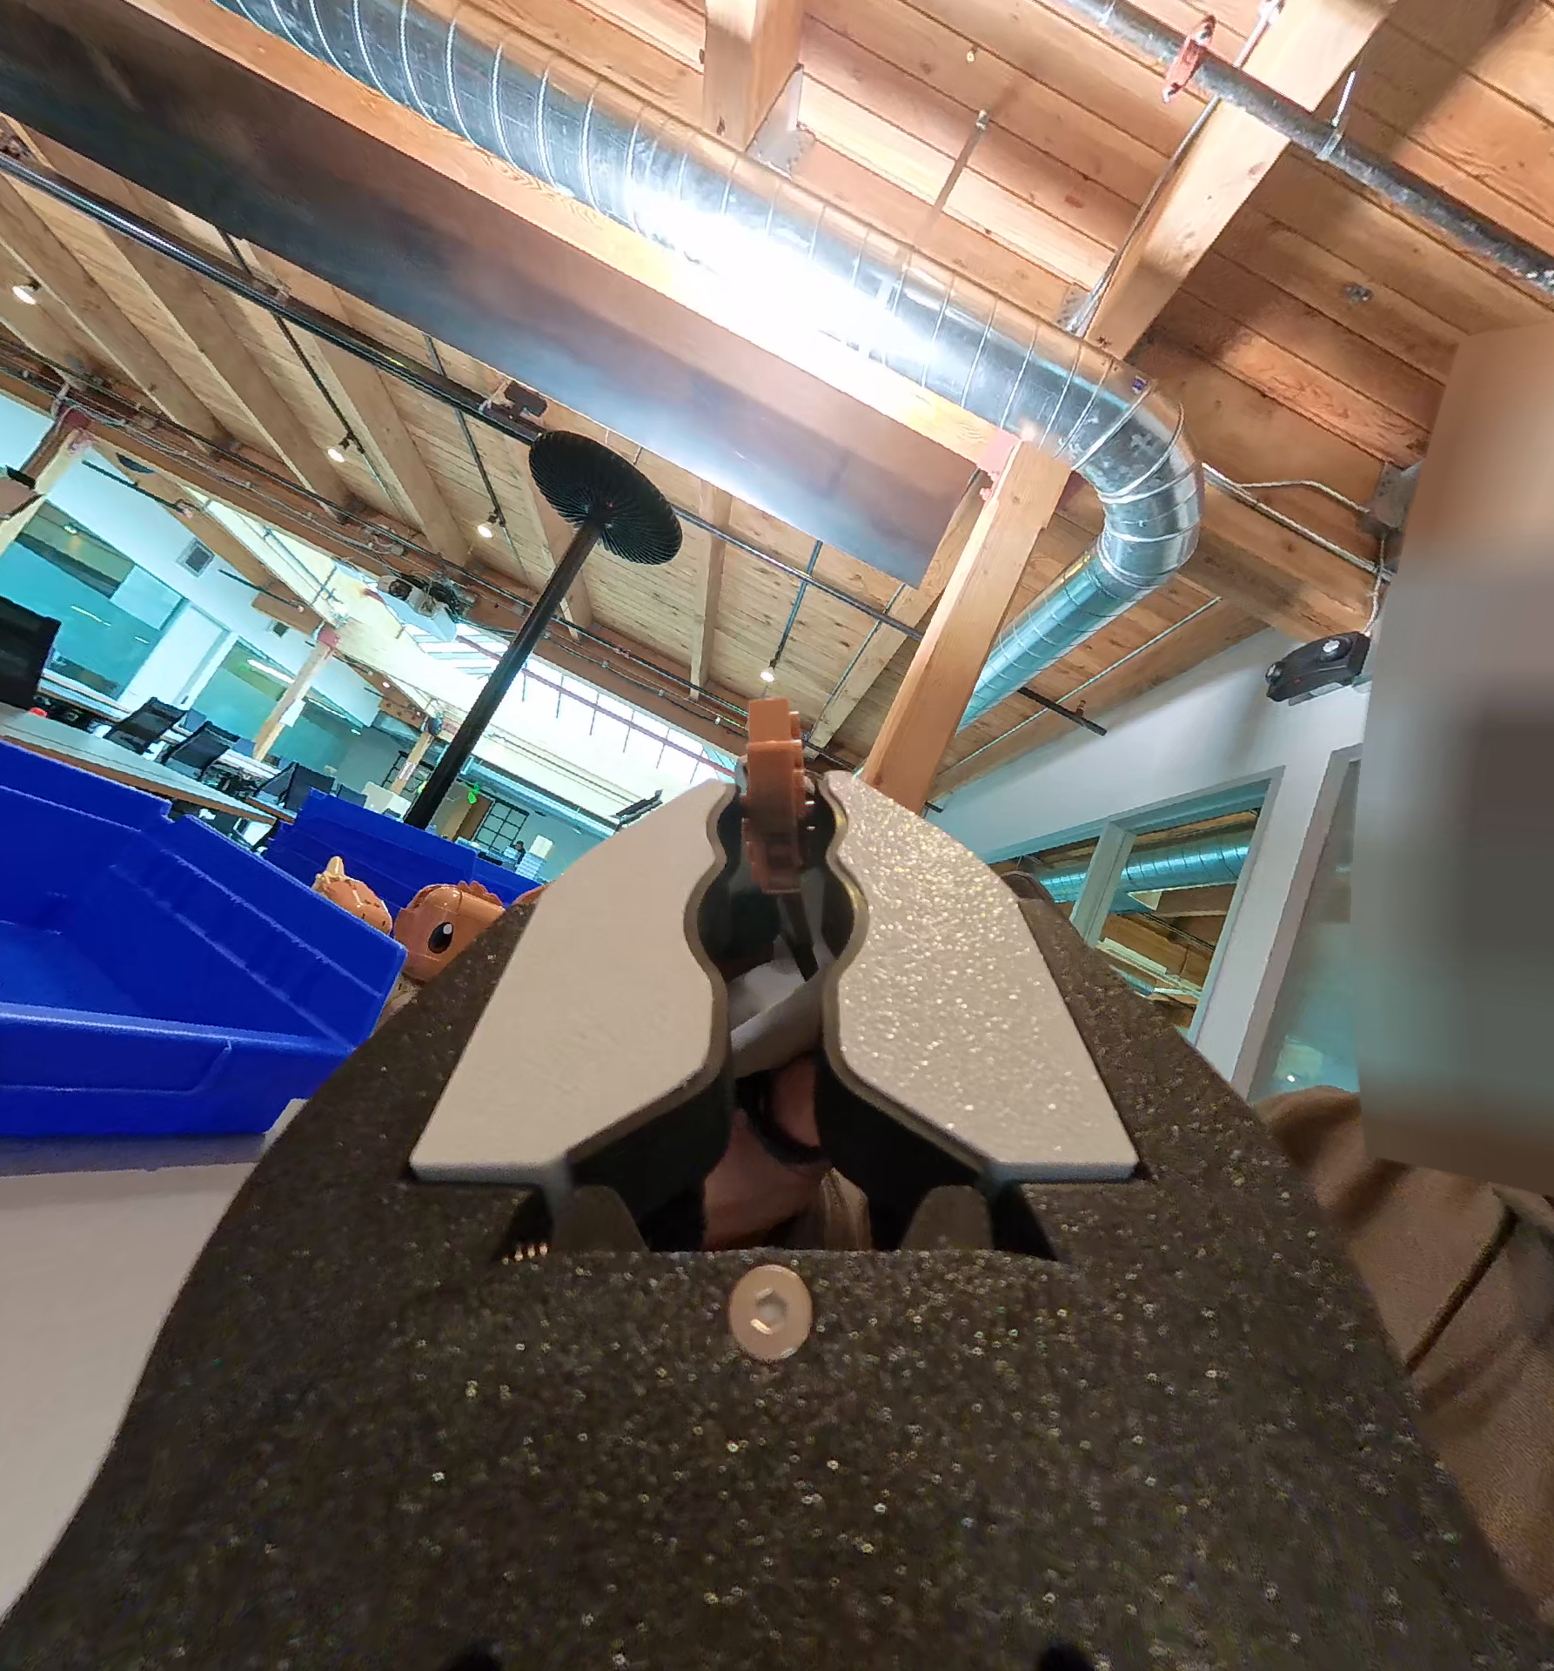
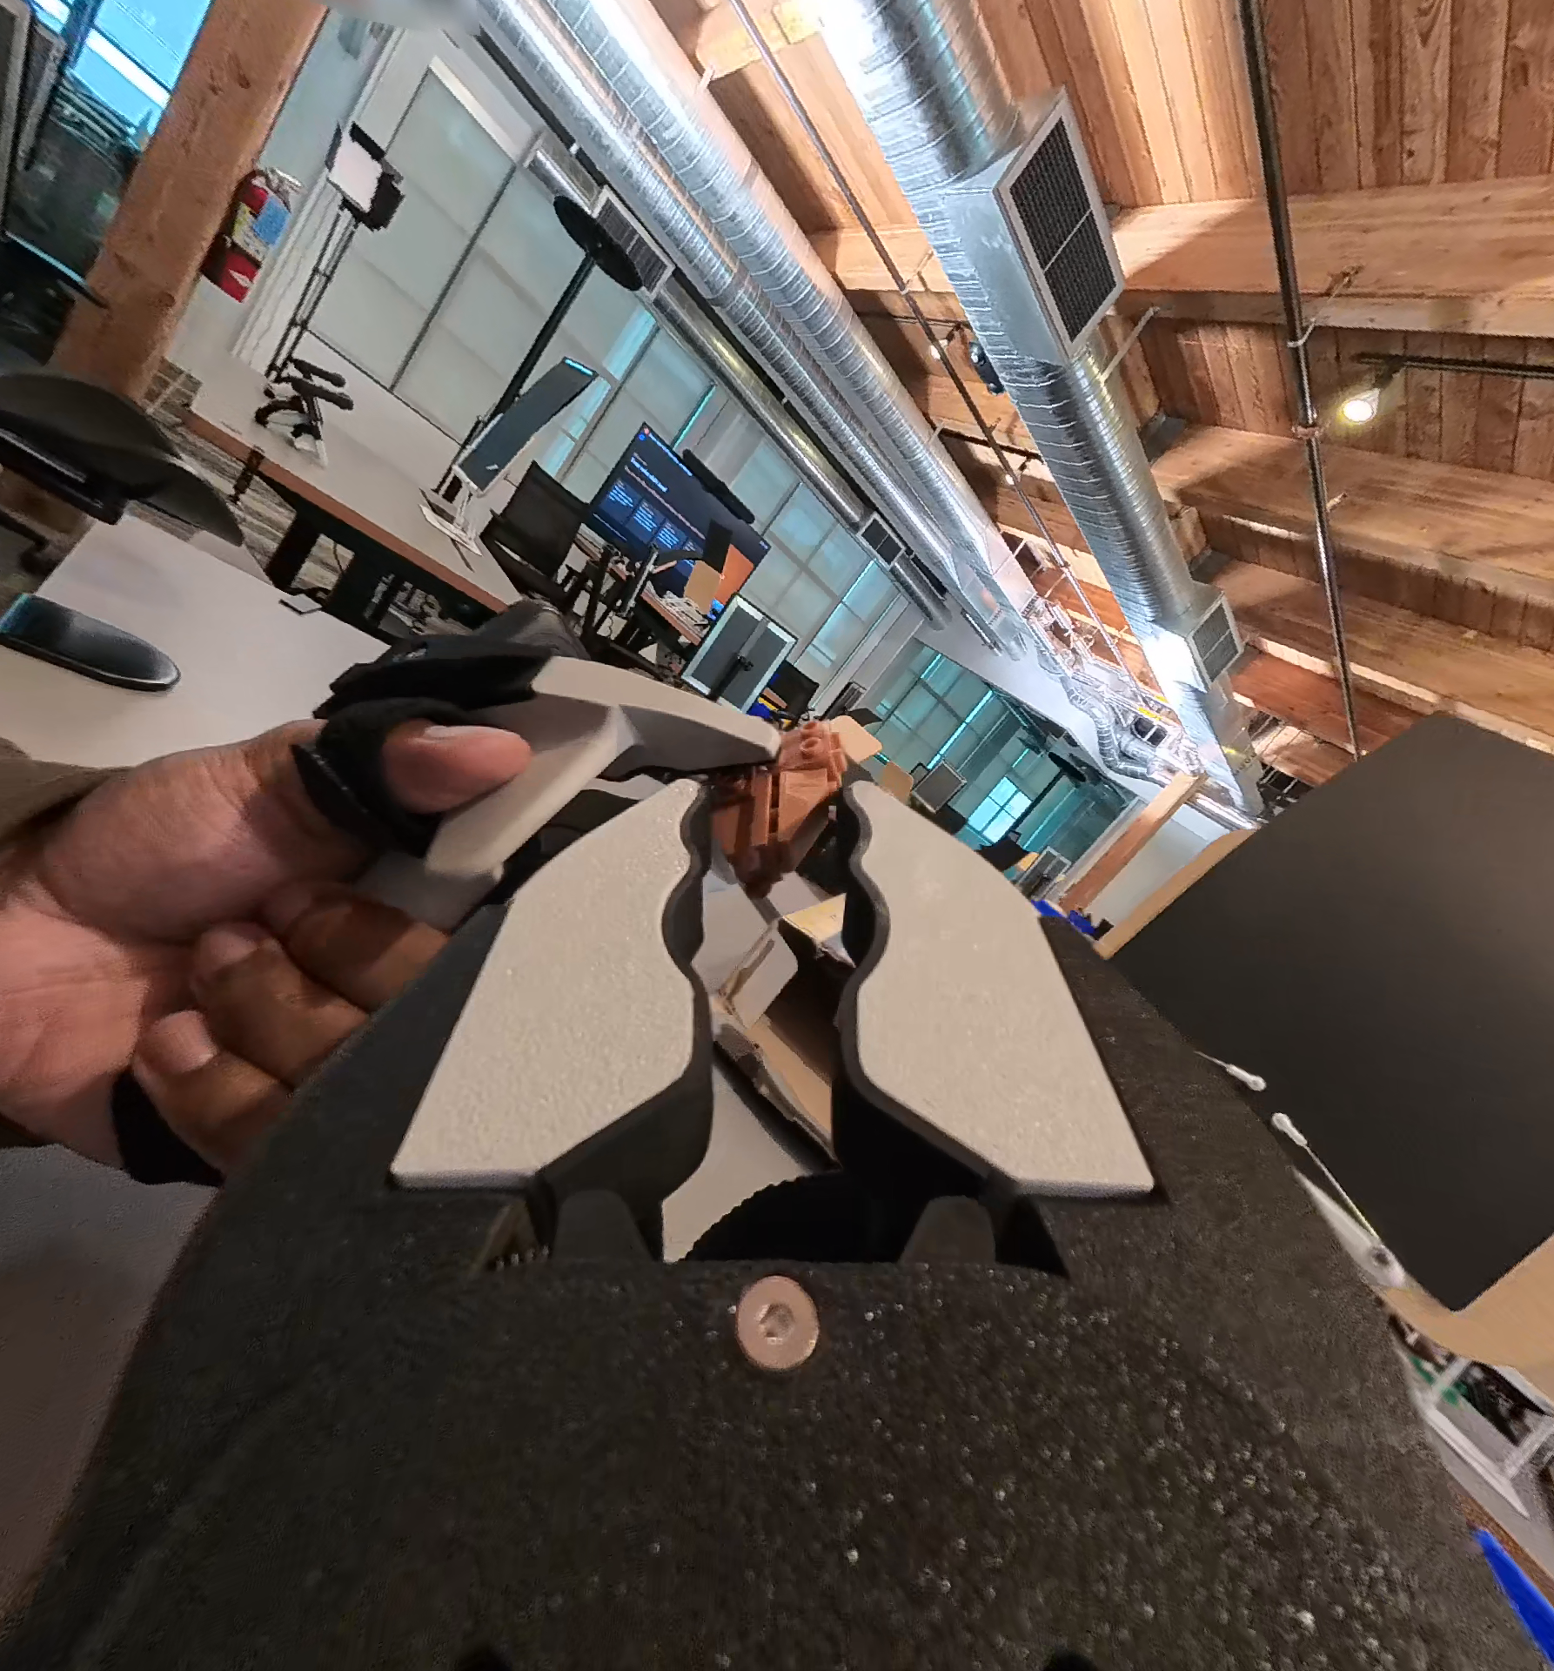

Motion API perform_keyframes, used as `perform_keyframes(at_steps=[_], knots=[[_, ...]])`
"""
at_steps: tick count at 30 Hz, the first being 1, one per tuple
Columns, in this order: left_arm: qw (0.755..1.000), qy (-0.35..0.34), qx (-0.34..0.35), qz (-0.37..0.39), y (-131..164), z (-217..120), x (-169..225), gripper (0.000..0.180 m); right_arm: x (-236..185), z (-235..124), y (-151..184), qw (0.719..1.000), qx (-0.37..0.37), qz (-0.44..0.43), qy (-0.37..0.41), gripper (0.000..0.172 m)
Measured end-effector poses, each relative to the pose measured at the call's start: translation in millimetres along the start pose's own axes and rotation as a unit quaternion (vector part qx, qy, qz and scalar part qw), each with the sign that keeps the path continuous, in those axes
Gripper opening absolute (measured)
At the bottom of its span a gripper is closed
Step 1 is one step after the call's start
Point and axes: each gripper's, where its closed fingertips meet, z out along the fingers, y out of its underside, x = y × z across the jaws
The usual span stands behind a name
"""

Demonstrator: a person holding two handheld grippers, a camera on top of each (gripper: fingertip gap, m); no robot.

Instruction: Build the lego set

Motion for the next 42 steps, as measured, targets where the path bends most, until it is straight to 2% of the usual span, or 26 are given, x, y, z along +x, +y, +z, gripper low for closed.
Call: perform_keyframes(at_steps=[8, 23, 33, 42], knots=[[1.000, -0.002, -0.008, 0.005, 2.7, 0.9, -0.5, 0.015, -0.4, 0.8, 2.1, 1.000, -0.008, -0.002, 0.001, 0.026], [0.998, -0.062, 0.016, -0.007, 2.5, -3.3, -19.3, 0.015, 1.9, 4.0, 16.2, 0.987, -0.063, -0.137, 0.062, 0.025], [0.999, -0.040, 0.025, 0.011, -0.3, -1.0, -9.9, 0.015, 1.8, 4.1, 8.2, 0.994, -0.043, -0.081, 0.064, 0.026], [0.999, -0.028, 0.043, 0.015, -2.5, -0.8, -5.4, 0.015, 1.7, 4.3, 4.1, 0.995, -0.036, -0.065, 0.068, 0.027]])
